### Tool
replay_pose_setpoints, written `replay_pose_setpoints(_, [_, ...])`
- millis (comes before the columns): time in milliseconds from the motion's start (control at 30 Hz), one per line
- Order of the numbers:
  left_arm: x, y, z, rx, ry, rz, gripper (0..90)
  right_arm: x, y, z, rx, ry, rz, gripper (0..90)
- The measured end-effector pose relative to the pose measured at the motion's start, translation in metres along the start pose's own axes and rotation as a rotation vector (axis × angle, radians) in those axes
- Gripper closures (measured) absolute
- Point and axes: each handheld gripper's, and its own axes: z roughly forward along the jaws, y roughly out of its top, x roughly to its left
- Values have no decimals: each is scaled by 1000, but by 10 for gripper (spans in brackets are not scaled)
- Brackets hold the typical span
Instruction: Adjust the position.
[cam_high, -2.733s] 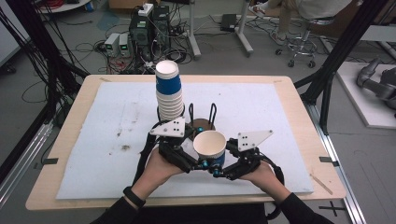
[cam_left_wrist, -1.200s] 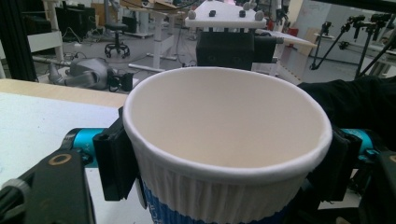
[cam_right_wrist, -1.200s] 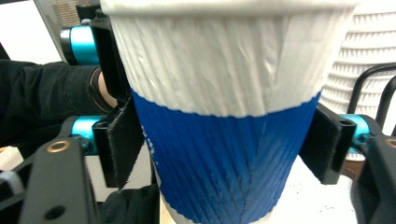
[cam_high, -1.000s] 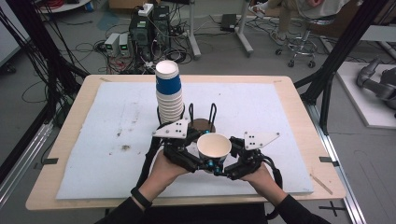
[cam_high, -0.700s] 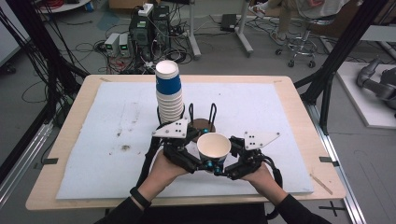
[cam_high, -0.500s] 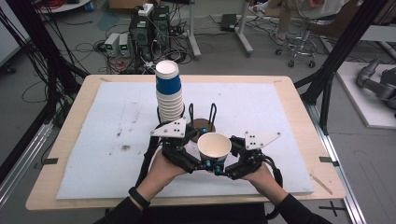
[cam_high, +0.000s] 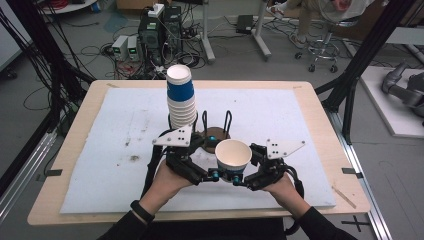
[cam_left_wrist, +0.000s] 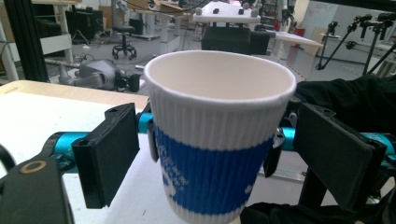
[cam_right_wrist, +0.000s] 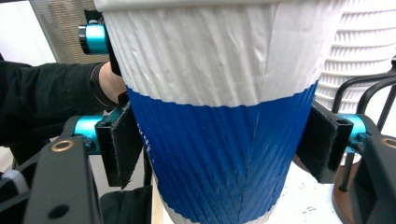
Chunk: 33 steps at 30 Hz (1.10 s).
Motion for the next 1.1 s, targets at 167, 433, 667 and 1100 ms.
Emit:
replay_pose_setpoints(167, [1, 0, -12, -14, 25, 5, 142, -1, 1, -4, -11, -6, -5, 259])
replay_pose_setpoints(433, [2, 0, -28, -34, 61, 20, 138, -2, 4, -10, -24, -18, -7, 260])
replay_pose_setpoints(667, [3, -5, -33, -14, 94, 35, 138, -3, 6, -13, -34, -25, -10, 260])
replay_pose_setpoints(1100, [3, -16, -16, 35, 67, 35, 138, -3, 7, -13, -49, -24, 4, 260])
